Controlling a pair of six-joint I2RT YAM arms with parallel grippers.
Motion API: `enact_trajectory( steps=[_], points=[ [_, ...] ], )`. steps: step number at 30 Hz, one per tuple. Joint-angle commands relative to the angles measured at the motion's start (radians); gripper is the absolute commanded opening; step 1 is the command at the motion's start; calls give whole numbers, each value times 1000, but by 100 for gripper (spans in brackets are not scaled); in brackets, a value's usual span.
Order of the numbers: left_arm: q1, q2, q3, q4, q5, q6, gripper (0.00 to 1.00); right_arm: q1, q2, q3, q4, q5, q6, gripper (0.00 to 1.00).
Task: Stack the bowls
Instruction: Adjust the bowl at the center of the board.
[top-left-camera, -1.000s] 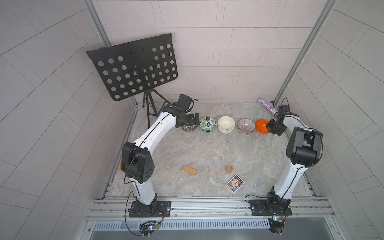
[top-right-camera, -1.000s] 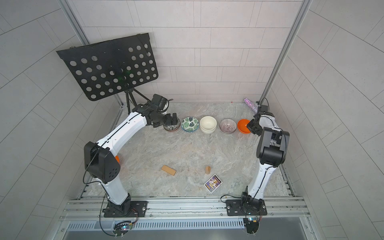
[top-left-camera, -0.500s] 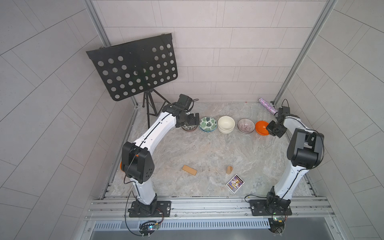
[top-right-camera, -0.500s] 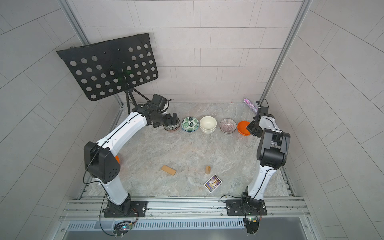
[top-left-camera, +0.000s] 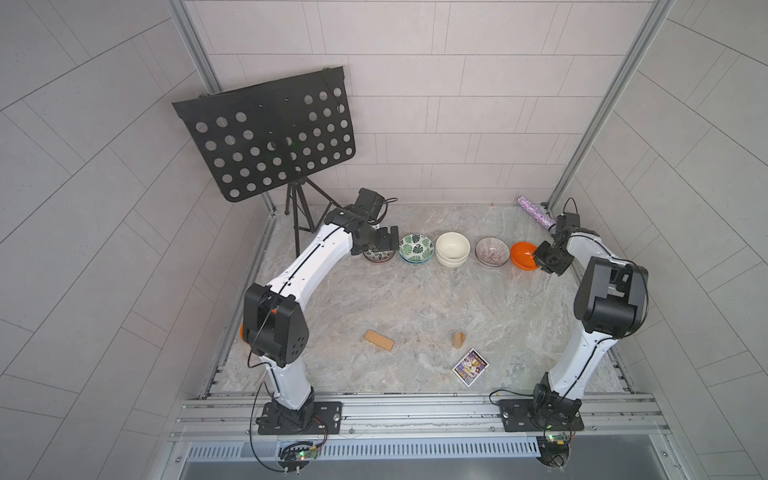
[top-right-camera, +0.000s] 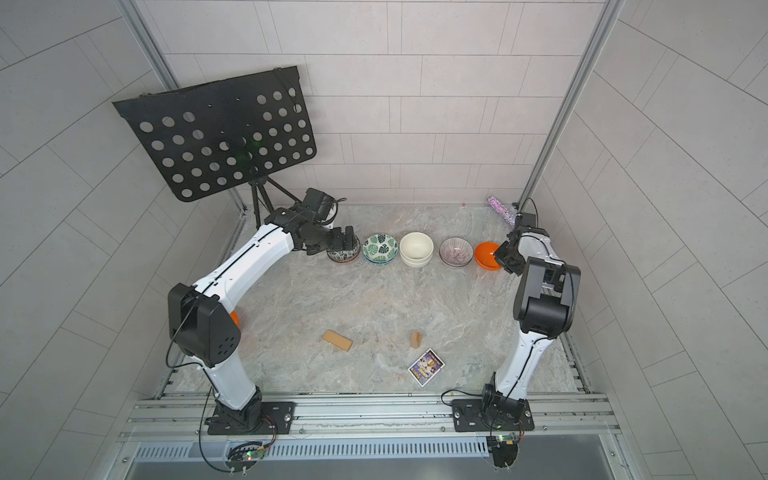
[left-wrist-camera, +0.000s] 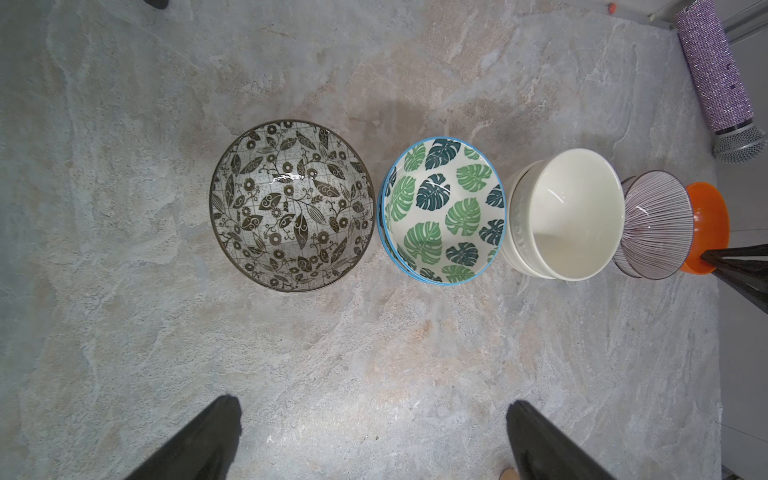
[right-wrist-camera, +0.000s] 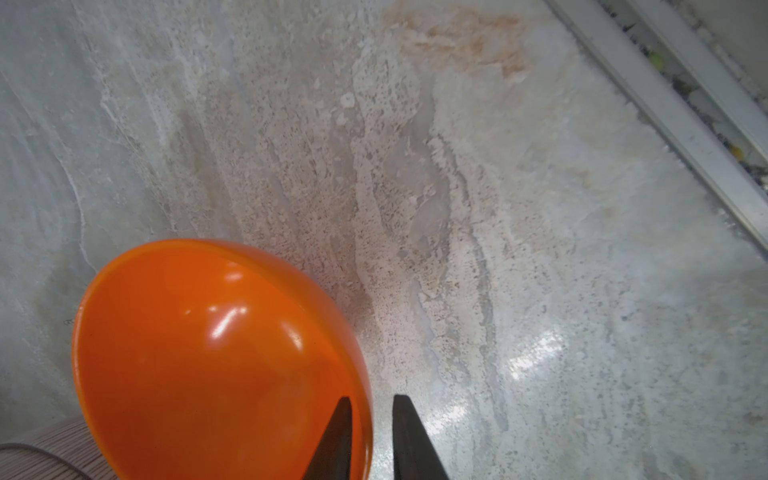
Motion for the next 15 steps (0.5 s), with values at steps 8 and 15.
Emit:
enact_trajectory(
  steps=[8,15],
  points=[
    [59,-53,-14,-27,-25,-36,100,26,-156,14,-7,61,5,38],
    [346,-174,-147,-88,-63,-151,100,222,-281,61,4,144,-45,43]
  ],
)
